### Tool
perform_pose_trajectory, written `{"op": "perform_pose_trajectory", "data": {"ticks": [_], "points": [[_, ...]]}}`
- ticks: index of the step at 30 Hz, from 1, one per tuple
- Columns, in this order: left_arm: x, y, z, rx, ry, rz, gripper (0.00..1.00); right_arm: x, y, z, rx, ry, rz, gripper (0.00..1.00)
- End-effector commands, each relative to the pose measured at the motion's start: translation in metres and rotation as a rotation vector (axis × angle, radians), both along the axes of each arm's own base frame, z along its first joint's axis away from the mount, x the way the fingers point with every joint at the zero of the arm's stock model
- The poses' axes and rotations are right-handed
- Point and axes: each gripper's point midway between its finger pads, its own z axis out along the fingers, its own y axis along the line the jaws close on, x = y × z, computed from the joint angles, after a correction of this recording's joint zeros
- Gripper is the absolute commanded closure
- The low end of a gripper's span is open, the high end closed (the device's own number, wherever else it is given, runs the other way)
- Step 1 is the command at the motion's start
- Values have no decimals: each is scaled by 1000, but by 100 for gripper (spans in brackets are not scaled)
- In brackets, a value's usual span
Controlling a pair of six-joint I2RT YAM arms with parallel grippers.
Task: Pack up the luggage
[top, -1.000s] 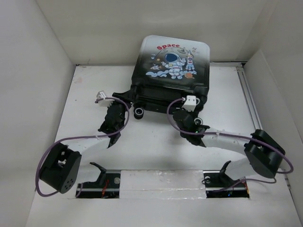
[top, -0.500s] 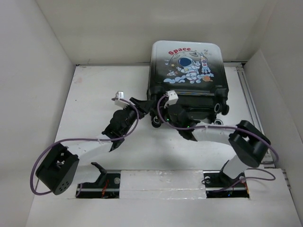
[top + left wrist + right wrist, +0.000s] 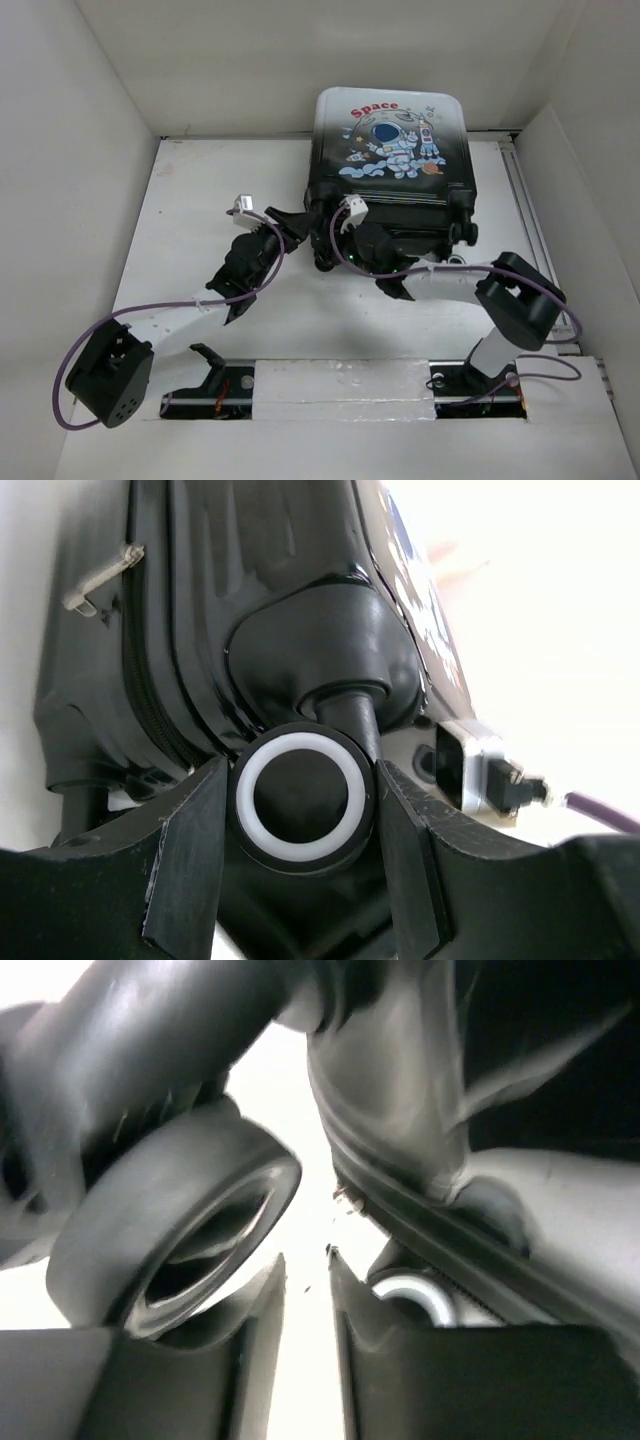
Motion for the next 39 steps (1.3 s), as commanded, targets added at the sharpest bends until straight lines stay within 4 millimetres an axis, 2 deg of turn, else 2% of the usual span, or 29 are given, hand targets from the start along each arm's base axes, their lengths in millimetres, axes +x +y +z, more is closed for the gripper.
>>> {"op": "perform_pose_trajectory", "data": {"ticks": [1,3,4,5,6,7,8,10,11,12,14,15,17,18,21,23,24,26,27,28,30,31,32,34,35,37,38,39], "points": [[-56,-49,79,-182,-198,-324,100,-62,26,36,131,26,196,60],[-54,-52,77,-165,-196,-319,100,-63,5,22,78,62,146,54],[-51,-52,74,-153,-193,-303,100,-66,-2,33,88,49,133,53],[-54,-55,79,-160,-201,-315,100,-65,-13,27,52,60,112,50],[-52,-58,73,-146,-193,-311,100,-65,-22,23,38,69,92,49],[-53,-65,75,-139,-197,-316,100,-68,-28,28,27,63,94,49],[-55,-70,72,-134,-188,-328,100,-64,-32,35,33,42,84,47],[-53,-76,74,-132,-194,-323,100,-66,-46,28,-12,78,59,47],[-56,-79,76,-139,-201,-333,100,-67,-52,35,-11,72,47,45],[-54,-81,76,-136,-197,-333,100,-72,-60,27,-51,102,32,45],[-54,-81,82,-147,-212,-333,100,-71,-77,26,-83,102,-14,42],[-53,-81,78,-124,-208,-332,100,-71,-86,37,-71,88,-32,40],[-48,-77,82,-86,-219,-297,100,-74,-105,30,-109,118,-69,37],[-45,-74,80,-36,-225,-276,94,-73,-113,39,-99,100,-80,36],[-39,-51,86,16,-255,-165,68,-70,-129,45,-90,104,-110,36],[-31,-35,72,103,-233,-81,49,-71,-130,52,-65,99,-94,34],[-32,-26,69,127,-234,-53,47,-73,-130,56,-55,94,-84,34],[-31,-14,53,182,-211,-9,49,-74,-128,64,-39,82,-75,34],[-29,-5,45,207,-197,27,59,-73,-127,69,-32,74,-75,34],[-32,1,27,234,-172,32,63,-73,-127,69,-32,74,-75,34],[-35,9,3,278,-145,44,65,-73,-130,70,-35,69,-72,34],[-39,13,-23,310,-105,37,65,-73,-130,70,-35,69,-72,34],[-40,17,-33,323,-93,43,65,-70,-132,74,-35,57,-79,33],[-48,14,-45,332,-105,13,65,-68,-132,79,-26,53,-78,33],[-60,6,-67,389,-103,-40,65,-67,-132,81,-20,46,-78,33],[-64,-4,-70,427,-119,-30,63,-66,-131,85,-20,33,-75,33],[-73,-27,-73,465,-126,-77,63,-64,-134,85,-20,33,-88,33],[-75,-35,-73,508,-141,-78,63,-64,-135,94,-5,18,-88,33]]}}
